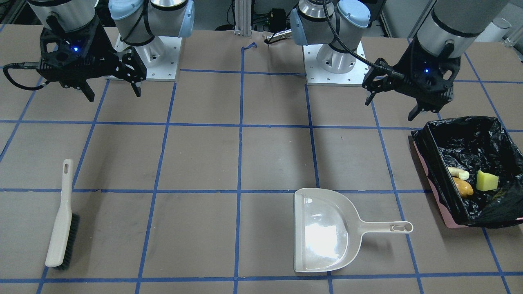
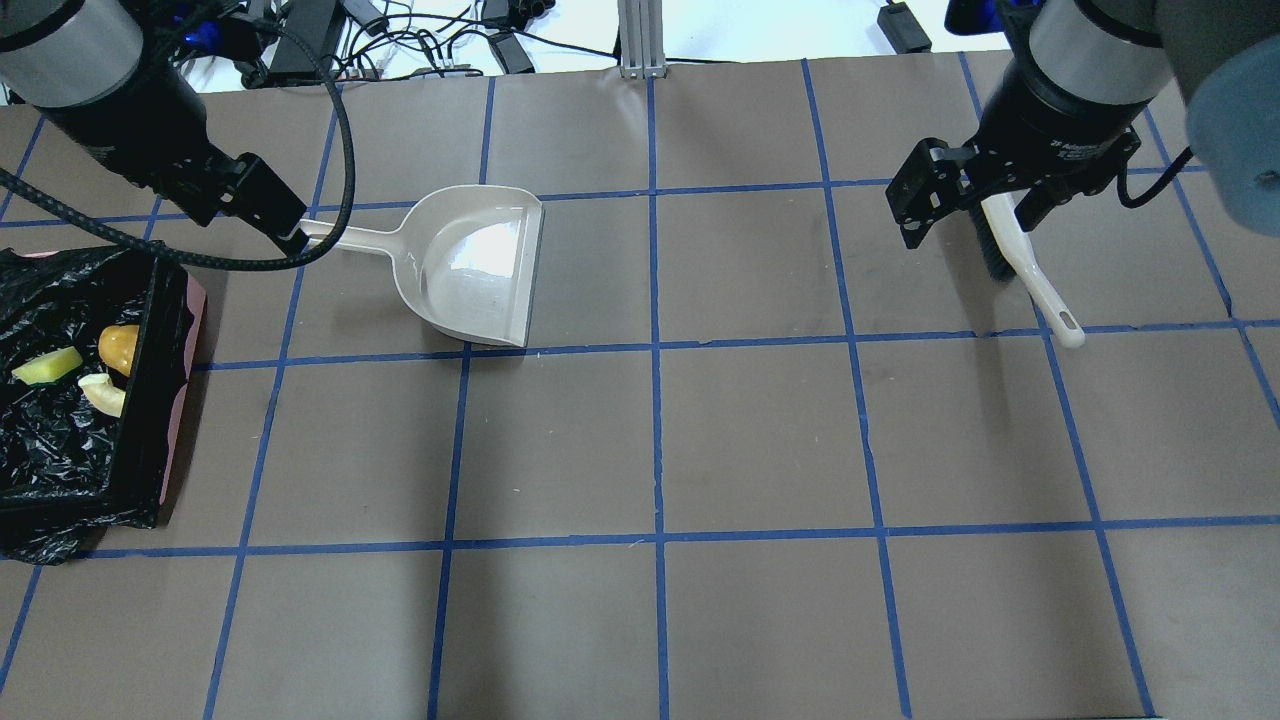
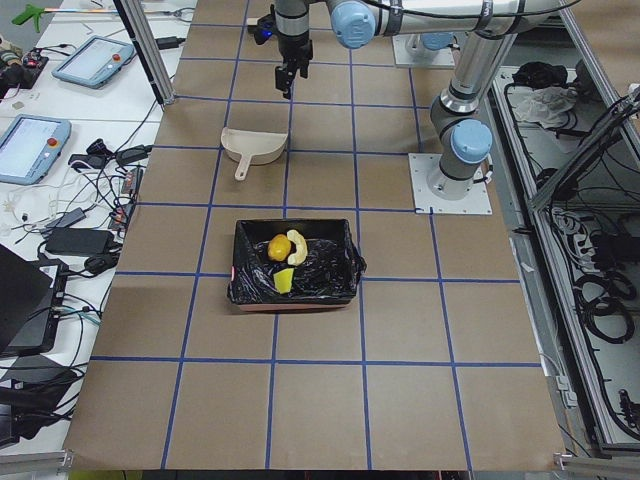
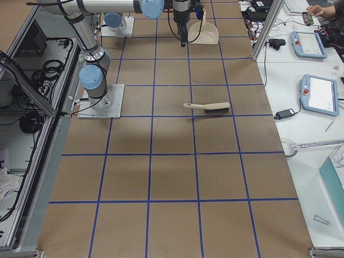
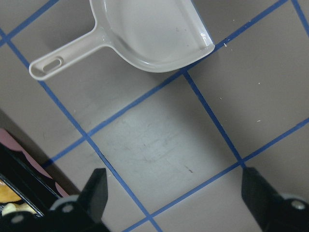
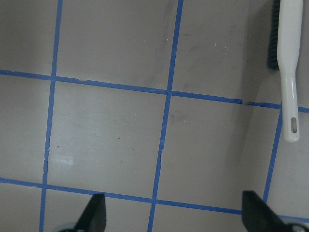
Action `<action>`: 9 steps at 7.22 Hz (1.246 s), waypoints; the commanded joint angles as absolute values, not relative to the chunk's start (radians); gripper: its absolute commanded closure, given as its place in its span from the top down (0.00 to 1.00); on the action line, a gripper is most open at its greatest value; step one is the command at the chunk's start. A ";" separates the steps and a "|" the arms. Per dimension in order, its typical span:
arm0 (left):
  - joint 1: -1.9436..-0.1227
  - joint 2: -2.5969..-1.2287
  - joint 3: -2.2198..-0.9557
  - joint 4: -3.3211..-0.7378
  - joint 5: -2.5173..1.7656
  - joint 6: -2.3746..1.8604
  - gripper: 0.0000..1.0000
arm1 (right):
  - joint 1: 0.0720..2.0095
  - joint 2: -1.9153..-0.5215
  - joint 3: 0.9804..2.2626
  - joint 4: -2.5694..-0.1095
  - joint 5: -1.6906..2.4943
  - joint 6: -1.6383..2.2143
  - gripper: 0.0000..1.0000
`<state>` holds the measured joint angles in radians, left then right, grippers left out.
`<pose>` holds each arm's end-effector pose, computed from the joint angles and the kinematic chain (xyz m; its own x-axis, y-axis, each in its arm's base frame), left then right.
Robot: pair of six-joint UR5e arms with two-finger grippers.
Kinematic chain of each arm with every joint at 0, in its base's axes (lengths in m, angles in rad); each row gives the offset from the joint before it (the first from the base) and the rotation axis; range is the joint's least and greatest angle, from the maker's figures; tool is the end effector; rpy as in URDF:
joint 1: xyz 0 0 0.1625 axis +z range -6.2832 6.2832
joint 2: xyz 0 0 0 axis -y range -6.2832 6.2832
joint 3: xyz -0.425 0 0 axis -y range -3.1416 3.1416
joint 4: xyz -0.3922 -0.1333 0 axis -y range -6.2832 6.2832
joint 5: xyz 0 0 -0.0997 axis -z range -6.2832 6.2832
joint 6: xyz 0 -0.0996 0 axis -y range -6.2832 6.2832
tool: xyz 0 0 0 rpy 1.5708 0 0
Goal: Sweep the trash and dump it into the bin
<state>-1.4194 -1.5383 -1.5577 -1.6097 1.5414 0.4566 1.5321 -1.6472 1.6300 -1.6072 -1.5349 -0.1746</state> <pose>-0.0625 -0.4934 0.5063 -0.9534 0.3007 0.0234 0.3003 0.9537 -0.0190 0.1188 -0.4695 0.4990 -0.9902 -0.1372 -0.0260 -0.1354 0.9890 -0.0590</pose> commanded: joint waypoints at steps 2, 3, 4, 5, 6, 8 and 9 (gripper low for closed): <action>-1.460 -1.464 -1.618 -1.637 1.546 0.030 1.00 | 1.532 -1.643 1.631 -1.614 -1.549 -0.160 1.00; -1.463 -1.450 -1.624 -1.652 1.546 0.015 1.00 | 1.532 -1.643 1.631 -1.612 -1.549 -0.152 1.00; -1.465 -1.448 -1.624 -1.657 1.543 0.015 1.00 | 1.531 -1.643 1.632 -1.615 -1.549 -0.153 1.00; -1.465 -1.445 -1.628 -1.657 1.545 0.017 1.00 | 1.532 -1.641 1.632 -1.615 -1.549 -0.153 1.00; -1.465 -1.443 -1.628 -1.657 1.545 0.018 1.00 | 1.531 -1.643 1.634 -1.615 -1.551 -0.153 1.00; -1.465 -1.445 -1.628 -1.657 1.546 0.026 1.00 | 1.531 -1.643 1.634 -1.615 -1.554 -0.153 1.00; -1.465 -1.445 -1.628 -1.655 1.548 0.028 1.00 | 1.531 -1.643 1.634 -1.615 -1.552 -0.153 1.00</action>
